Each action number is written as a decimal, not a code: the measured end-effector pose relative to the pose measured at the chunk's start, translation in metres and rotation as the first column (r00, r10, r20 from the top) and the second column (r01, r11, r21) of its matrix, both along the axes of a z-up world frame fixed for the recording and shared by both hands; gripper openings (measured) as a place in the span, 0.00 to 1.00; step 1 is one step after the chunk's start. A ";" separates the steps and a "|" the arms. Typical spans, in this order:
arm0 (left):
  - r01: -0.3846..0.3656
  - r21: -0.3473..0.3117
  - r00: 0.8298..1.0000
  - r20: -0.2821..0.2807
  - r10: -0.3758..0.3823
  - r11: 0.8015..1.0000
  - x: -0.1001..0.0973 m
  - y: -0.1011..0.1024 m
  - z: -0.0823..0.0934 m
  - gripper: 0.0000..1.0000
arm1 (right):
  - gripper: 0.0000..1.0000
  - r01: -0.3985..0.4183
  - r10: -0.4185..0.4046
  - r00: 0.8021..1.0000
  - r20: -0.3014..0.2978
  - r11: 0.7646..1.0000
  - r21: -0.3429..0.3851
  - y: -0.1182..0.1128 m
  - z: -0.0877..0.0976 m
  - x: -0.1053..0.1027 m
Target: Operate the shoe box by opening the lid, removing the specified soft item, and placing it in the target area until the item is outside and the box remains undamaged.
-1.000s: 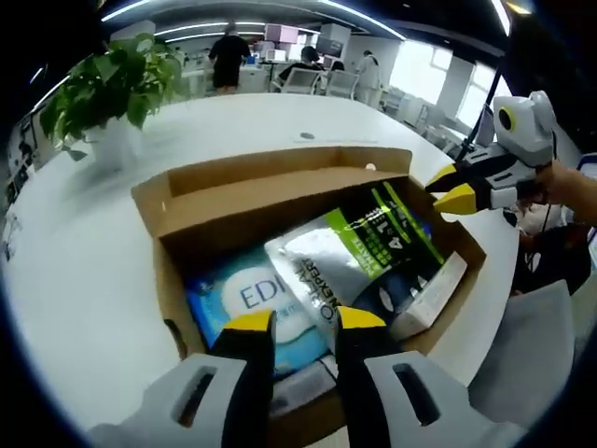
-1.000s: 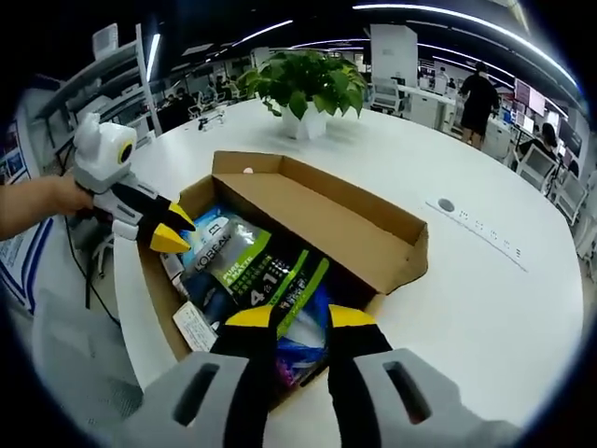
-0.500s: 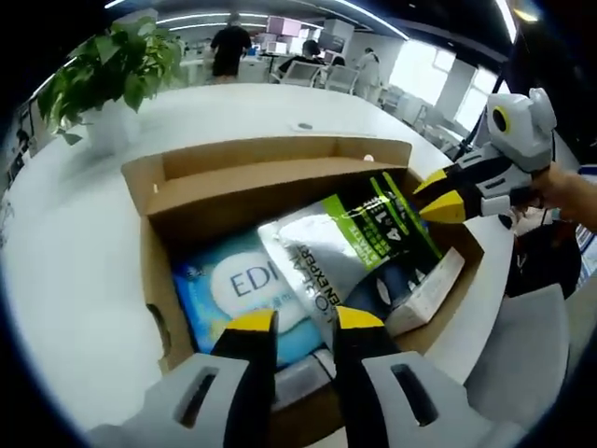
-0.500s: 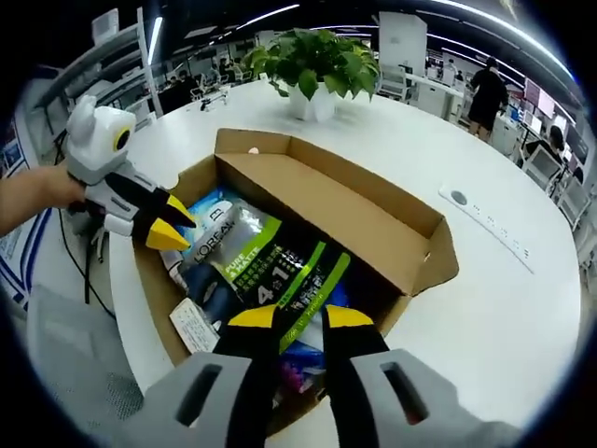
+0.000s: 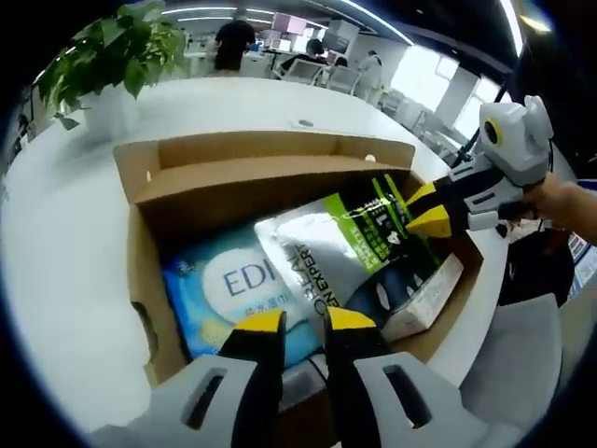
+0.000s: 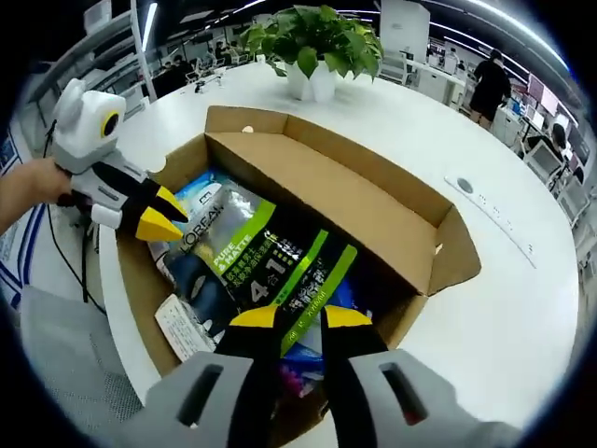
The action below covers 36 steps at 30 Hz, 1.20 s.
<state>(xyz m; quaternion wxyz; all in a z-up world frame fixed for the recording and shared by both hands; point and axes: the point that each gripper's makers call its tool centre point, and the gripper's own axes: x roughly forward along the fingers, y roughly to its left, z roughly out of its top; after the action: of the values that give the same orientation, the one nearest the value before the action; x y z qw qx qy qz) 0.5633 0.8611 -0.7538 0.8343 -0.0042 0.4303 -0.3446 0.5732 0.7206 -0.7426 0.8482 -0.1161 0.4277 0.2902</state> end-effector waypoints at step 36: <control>-0.026 -0.066 0.999 0.039 0.029 0.997 0.001 -0.010 0.029 0.00 | 0.00 0.091 -0.090 0.996 -0.015 0.985 0.145 0.009 0.014 -0.006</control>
<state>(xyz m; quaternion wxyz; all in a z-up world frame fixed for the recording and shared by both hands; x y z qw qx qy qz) 0.5641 0.8509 -0.7245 0.8469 -0.0304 0.4019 -0.3469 0.5670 0.7292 -0.7285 0.8648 -0.0329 0.4139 0.2822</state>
